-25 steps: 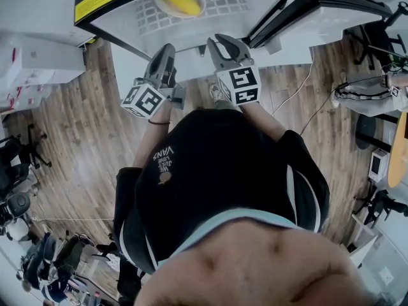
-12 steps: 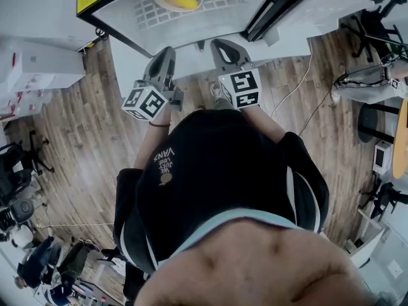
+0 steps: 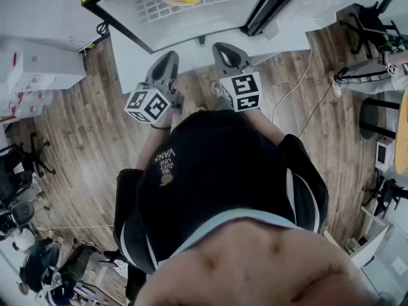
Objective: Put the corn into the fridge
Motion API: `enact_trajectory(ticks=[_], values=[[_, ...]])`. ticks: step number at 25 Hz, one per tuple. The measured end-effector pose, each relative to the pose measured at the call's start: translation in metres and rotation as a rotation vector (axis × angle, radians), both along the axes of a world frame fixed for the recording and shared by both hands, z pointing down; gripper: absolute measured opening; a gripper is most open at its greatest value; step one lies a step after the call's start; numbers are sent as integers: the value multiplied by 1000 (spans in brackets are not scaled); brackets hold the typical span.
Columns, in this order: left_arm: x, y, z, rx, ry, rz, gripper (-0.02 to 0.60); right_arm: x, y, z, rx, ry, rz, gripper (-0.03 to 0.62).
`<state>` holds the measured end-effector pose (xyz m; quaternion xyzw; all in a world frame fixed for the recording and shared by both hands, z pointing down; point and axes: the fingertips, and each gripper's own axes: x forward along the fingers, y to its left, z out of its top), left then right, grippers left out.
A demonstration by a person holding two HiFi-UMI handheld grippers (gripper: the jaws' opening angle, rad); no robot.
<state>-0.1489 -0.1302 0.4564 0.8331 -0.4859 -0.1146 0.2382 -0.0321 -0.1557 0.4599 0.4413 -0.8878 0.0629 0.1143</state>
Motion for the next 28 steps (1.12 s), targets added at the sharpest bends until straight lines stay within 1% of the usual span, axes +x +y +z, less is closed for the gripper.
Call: enact_trajectory(ticks=[8, 13, 16, 20, 28], values=[[4, 16, 4, 3, -32, 21, 18, 2, 16, 3, -5, -1, 13, 23], [9, 23, 9, -13, -17, 38, 18, 3, 23, 5, -8, 1, 16, 23], [12, 26, 11, -15, -29, 45, 18, 4, 25, 6, -12, 0, 19, 21], [9, 25, 11, -3, -53, 43, 18, 4, 24, 6, -6, 2, 21, 20], [5, 20, 9, 2, -49, 30, 18, 2, 23, 7, -3, 19, 9, 12]])
